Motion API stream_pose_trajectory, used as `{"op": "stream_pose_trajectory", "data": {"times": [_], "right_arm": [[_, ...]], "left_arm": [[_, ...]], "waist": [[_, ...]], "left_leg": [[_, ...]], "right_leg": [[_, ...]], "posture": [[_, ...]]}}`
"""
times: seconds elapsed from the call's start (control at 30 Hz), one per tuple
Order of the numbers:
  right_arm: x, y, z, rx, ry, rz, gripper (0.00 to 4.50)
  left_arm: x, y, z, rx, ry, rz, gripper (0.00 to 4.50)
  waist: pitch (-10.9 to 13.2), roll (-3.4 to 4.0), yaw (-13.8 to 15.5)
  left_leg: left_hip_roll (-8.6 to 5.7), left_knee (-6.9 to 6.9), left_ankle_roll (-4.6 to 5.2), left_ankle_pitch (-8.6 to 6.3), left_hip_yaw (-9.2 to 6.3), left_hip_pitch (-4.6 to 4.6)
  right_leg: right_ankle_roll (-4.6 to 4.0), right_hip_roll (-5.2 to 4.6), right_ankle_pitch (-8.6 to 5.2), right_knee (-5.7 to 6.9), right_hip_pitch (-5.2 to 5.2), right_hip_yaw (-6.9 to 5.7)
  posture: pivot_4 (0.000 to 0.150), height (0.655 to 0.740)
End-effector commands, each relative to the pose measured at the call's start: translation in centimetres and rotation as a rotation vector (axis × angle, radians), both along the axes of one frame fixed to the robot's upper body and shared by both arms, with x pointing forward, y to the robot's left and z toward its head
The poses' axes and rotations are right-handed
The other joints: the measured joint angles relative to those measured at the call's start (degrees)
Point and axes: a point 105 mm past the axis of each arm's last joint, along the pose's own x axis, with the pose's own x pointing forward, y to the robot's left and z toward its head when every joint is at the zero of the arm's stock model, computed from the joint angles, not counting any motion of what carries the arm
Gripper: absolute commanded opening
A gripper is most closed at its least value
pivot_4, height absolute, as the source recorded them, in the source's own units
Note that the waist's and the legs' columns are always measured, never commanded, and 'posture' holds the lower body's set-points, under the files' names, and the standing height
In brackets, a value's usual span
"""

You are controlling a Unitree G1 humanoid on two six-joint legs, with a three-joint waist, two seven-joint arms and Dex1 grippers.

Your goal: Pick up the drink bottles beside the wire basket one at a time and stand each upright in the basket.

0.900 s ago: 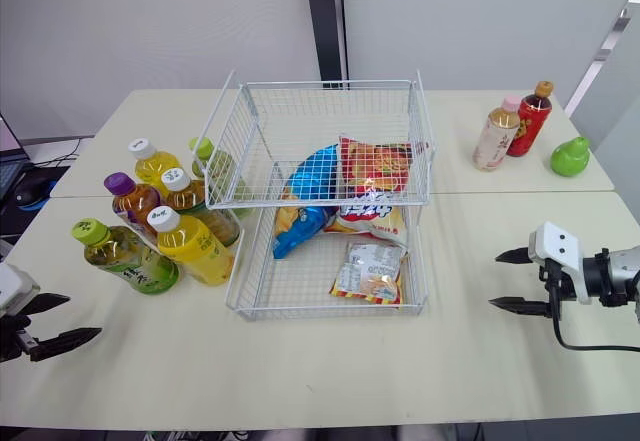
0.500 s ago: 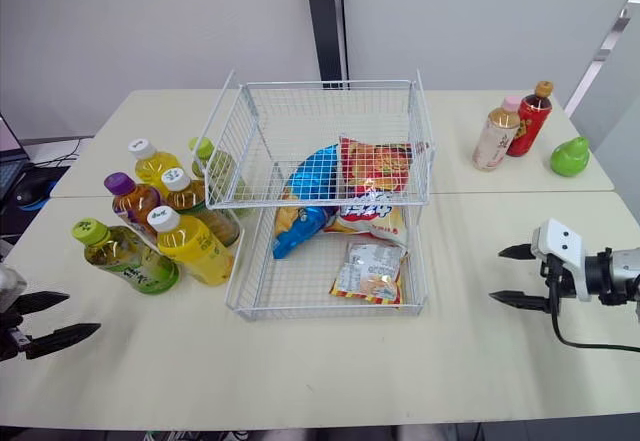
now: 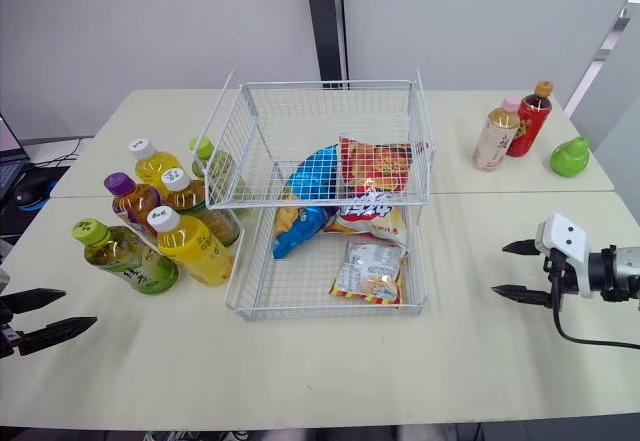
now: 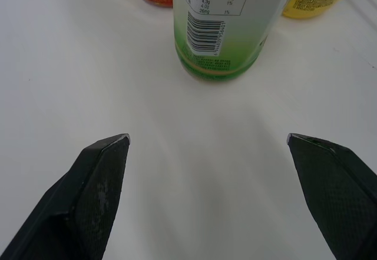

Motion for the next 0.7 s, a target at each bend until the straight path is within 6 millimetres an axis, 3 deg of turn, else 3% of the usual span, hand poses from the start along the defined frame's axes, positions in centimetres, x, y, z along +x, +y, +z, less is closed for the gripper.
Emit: {"op": "stream_pose_trajectory", "data": {"times": [0.03, 0.2, 0.4, 0.53, 0.7], "right_arm": [[-0.2, -0.3, 2.0, 0.018, -0.063, -0.001, 4.50], [-2.1, 0.7, 4.1, 0.035, -0.104, 0.059, 4.50], [-5.0, 6.3, 8.2, 0.120, -0.158, 0.272, 4.50], [-5.4, 9.7, 11.3, 0.238, -0.208, 0.390, 4.50], [-5.8, 12.6, 14.0, 0.339, -0.238, 0.507, 4.50]], "left_arm": [[-0.2, -0.1, 1.2, -0.018, -0.060, 0.021, 4.46], [-0.4, -0.2, 1.6, -0.055, -0.092, 0.065, 4.46], [-0.6, -0.4, 1.6, -0.086, -0.097, 0.097, 4.46], [-1.3, -0.6, 1.8, -0.103, -0.112, 0.121, 4.46], [-2.9, -0.3, 2.6, -0.106, -0.143, 0.175, 4.46]], "waist": [[0.0, 0.00, 0.0], [0.0, 0.00, 0.1], [0.0, -0.03, -0.1], [0.0, -0.06, 0.0], [-0.1, -0.20, 0.2]], "left_leg": [[0.00, 0.00, 0.00, 0.00, 0.00, 0.00], [0.00, 0.00, 0.00, 0.00, -0.03, -0.01], [0.12, 0.01, 0.00, 0.00, 0.02, 0.02], [0.28, 0.05, 0.00, -0.01, 0.10, 0.01], [0.44, 0.04, -0.05, -0.05, 0.06, -0.03]], "right_leg": [[0.00, 0.00, 0.00, 0.00, 0.00, 0.01], [0.00, -0.01, 0.00, 0.00, 0.01, -0.01], [0.01, 0.02, 0.00, 0.00, 0.01, 0.01], [0.05, 0.12, 0.00, -0.04, -0.01, 0.05], [-0.14, 0.21, 0.09, -0.14, -0.06, 0.13]], "posture": [[0.150, 0.7400], [0.150, 0.7400], [0.150, 0.7400], [0.150, 0.7400], [0.150, 0.7400]]}}
